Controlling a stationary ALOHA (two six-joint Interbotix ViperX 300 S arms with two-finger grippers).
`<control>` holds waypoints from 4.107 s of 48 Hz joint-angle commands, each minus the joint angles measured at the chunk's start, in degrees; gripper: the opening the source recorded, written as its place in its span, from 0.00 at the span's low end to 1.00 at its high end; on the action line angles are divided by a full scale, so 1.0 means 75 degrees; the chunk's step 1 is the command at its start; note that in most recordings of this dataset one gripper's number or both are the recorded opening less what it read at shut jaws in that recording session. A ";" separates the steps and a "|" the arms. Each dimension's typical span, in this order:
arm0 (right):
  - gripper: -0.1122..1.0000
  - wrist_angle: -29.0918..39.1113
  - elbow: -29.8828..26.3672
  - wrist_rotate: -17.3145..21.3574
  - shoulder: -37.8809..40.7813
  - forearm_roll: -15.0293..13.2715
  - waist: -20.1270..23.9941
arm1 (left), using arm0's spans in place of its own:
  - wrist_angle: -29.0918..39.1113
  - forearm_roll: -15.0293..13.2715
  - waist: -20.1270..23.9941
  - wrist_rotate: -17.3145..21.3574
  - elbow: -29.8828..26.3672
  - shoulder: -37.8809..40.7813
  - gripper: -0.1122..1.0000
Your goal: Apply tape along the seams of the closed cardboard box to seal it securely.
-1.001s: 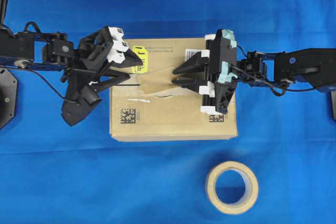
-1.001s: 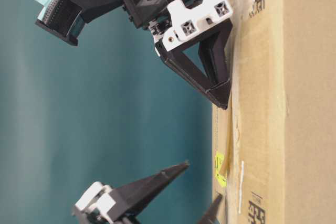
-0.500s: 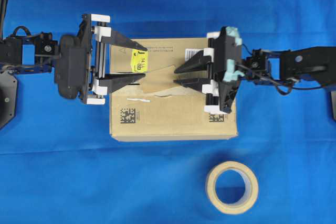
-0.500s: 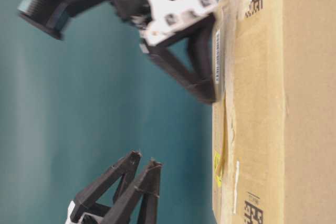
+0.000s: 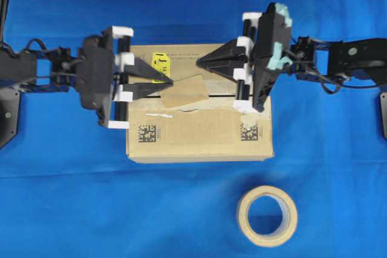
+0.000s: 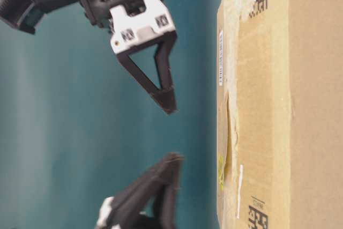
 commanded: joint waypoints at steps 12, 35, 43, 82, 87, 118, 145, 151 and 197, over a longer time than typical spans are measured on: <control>0.11 -0.0129 -0.0469 0.0000 0.0586 -0.0023 0.0117 | -0.0246 -0.0035 0.0012 -0.0012 -0.0469 0.0961 0.10; 0.11 -0.0457 -0.0551 0.0070 0.1266 0.0012 0.0316 | -0.0422 -0.0035 0.0059 -0.0562 -0.0199 0.1184 0.10; 0.11 -0.0434 -0.0469 0.0070 0.1336 0.0012 0.0316 | -0.0434 -0.0035 0.0059 -0.0645 -0.0012 0.1125 0.10; 0.11 -0.0773 -0.0070 0.0012 0.0457 0.0082 0.0316 | -0.1512 0.0012 0.0035 -0.0586 0.0152 0.0645 0.10; 0.11 -0.0750 -0.0234 0.0012 0.0551 0.0082 0.0340 | -0.1500 0.0012 -0.0082 -0.0527 -0.0070 0.0797 0.10; 0.11 -0.0738 -0.0469 0.0059 0.1172 0.0117 0.0656 | -0.0973 0.0000 -0.0410 -0.0680 -0.0141 0.1453 0.10; 0.11 -0.0727 0.0164 0.0082 0.1301 0.0562 0.0832 | -0.0961 0.0012 -0.0832 -0.1312 0.0504 0.1113 0.10; 0.11 -0.0727 0.0527 0.0082 0.1102 0.0727 0.0914 | -0.0961 0.0000 -0.0773 -0.1324 0.0703 0.0973 0.10; 0.11 0.1254 0.1371 -0.0773 -0.3223 0.0855 0.0961 | 0.0469 0.0012 -0.0563 -0.1102 0.1031 -0.2156 0.10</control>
